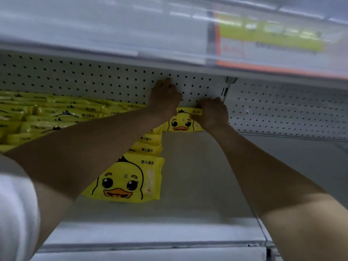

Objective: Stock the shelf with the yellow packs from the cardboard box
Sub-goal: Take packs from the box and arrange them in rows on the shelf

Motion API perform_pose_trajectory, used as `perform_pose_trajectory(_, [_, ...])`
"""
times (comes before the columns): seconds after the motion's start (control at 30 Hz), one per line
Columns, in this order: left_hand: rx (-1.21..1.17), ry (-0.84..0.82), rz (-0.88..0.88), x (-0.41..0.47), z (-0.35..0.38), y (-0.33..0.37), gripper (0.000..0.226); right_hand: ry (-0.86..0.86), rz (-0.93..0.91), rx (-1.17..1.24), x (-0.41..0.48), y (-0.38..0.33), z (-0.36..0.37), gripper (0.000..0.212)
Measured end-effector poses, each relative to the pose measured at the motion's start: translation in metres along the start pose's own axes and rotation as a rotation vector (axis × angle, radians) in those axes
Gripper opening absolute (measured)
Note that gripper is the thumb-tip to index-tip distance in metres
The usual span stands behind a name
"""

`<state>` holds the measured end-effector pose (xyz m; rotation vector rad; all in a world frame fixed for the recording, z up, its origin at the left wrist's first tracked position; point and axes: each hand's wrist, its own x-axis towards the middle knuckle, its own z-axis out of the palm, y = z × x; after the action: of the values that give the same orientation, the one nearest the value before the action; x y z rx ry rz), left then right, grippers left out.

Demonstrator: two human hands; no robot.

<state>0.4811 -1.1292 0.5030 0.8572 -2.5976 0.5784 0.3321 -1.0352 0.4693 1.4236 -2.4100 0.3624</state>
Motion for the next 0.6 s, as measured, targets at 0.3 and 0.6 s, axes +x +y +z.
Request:
perform_pose_trajectory(0.3, [-0.277,-0.079,-0.177,-0.051,-0.034,-0.001,0.068,0.01,-0.04,0.093,-0.051,-0.005,-0.04,0.063])
perform_pose_trajectory(0.6, [-0.47,-0.14,-0.447,-0.191,-0.107,-0.005,0.075,-0.122,-0.222,0.261,-0.16,-0.064,-0.107,0.066])
